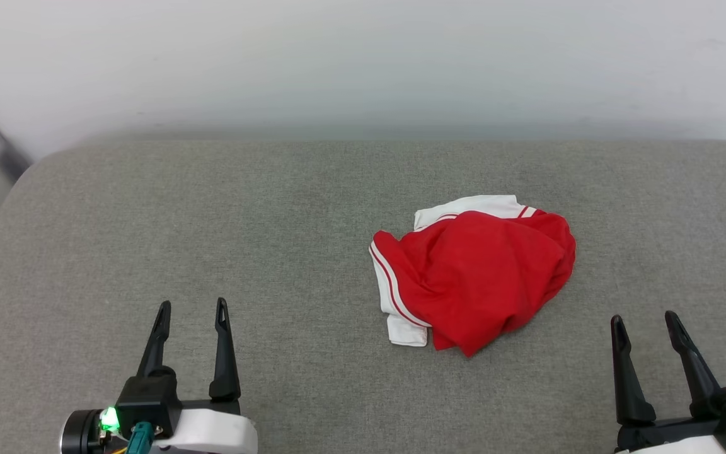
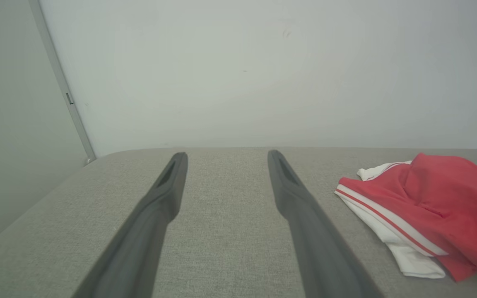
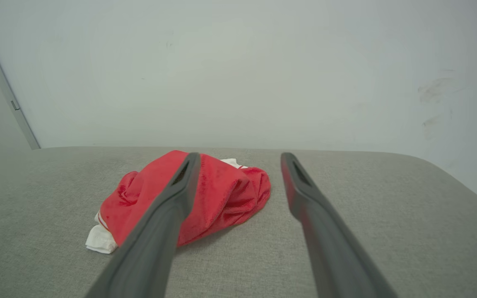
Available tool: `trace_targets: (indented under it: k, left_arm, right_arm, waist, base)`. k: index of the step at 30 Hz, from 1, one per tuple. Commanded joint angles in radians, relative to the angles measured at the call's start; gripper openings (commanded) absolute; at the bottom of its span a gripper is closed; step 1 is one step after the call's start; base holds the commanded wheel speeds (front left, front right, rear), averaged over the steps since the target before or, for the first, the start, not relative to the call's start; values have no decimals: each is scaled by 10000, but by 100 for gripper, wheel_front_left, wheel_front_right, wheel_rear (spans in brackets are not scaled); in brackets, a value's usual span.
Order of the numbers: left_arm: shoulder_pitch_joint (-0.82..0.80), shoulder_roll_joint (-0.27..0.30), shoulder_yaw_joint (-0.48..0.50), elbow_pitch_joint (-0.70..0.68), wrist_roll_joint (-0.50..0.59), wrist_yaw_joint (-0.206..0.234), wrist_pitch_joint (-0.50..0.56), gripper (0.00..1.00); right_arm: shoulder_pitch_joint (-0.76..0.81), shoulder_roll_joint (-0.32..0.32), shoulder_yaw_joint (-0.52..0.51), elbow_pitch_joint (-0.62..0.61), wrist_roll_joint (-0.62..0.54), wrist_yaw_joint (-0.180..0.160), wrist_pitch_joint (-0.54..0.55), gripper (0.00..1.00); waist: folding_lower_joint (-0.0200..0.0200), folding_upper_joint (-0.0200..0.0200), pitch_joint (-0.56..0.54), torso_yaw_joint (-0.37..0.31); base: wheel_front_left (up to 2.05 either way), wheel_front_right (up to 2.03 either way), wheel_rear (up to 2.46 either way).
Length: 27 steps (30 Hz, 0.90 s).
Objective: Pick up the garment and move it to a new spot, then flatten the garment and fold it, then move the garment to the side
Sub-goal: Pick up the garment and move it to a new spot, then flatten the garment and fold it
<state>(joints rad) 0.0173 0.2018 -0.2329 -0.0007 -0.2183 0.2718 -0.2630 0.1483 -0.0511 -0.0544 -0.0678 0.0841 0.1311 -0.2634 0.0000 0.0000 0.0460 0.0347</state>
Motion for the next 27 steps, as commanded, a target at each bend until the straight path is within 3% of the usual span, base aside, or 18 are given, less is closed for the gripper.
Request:
trace_targets:
  k: [1,7,14,27]
  left_arm:
    - [153,-127,158,-32,149,-194,-25,100]
    - [486,-679,664,66,654,-954,-25,100]
    - [747,-1075,1025,184,1021,-1477,-26,100]
    - [853,-1386,1518,287,1355,-1906,-26,100]
  right_arm:
    - [131,17,37,3,67,-7,-19,100]
    - [274,17,103,104,257,-7,-20,100]
    - [407,17,149,228,393,-7,-20,100]
    - [496,17,189,303,501,-7,-19,100]
  waist:
    - [0,0,-29,17]
    - [0,0,-157,63]
    - [0,0,-239,93]
    - [0,0,-273,104]
  base:
    - [0,0,0]
    - [0,0,0]
    - [0,0,0]
    - [0,0,0]
